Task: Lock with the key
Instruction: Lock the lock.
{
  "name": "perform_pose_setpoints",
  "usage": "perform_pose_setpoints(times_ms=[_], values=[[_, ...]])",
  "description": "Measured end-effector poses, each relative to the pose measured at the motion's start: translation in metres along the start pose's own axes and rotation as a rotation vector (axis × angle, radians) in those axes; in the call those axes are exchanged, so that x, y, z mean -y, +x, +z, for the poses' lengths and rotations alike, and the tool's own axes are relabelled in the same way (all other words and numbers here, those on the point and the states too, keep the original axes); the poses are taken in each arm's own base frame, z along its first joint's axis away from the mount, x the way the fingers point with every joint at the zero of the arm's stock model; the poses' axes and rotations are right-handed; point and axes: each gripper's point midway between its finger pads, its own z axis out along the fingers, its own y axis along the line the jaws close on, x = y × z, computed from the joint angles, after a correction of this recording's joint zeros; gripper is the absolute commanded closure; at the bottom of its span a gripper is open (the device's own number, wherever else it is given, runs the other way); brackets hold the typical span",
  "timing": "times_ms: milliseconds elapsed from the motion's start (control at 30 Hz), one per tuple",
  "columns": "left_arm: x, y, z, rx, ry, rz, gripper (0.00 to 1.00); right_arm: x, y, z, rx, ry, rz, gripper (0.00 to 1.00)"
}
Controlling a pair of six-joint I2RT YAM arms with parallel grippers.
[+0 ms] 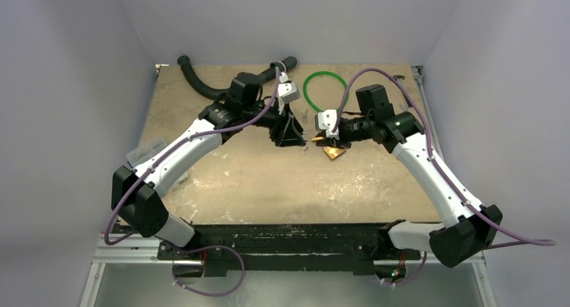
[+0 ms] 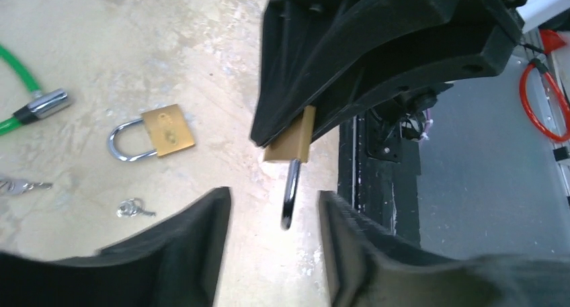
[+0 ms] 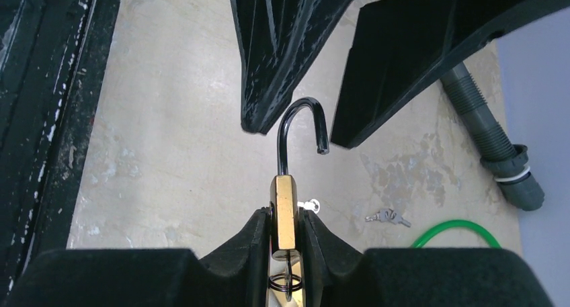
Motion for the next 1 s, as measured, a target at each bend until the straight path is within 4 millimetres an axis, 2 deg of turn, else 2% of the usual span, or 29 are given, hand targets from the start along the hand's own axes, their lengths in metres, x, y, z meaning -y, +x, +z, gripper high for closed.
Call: perform_pose_setpoints(times_ms=[100,200,500,700,867,1000], values=[[-0.011,-0.003,-0.012,0.013,-0.036,-0.014,0.33,0.003,0.000,0.003,0.010,0.017,0.041,1.00],[-0.017,-0.011,-0.026,0.039,-0.072,-0.013,0.32,0.005,0.000,0.007,0.027,0.033,0.087,1.00],[-0.015,-0.055,-0.066,0.188,-0.174,0.062,0.30,0.008,-0.011,0.012,0.094,0.048,0.203,1.00],[-0.015,-0.060,-0.066,0.217,-0.181,0.069,0.30,0.010,-0.019,0.013,0.130,0.050,0.236,1.00],[-0.025,-0.051,-0.057,0.197,-0.190,0.036,0.39,0.010,-0.024,0.015,0.146,0.045,0.244,1.00],[-0.034,-0.035,-0.046,0.145,-0.217,0.017,0.44,0.010,-0.030,0.016,0.163,0.041,0.240,1.00]])
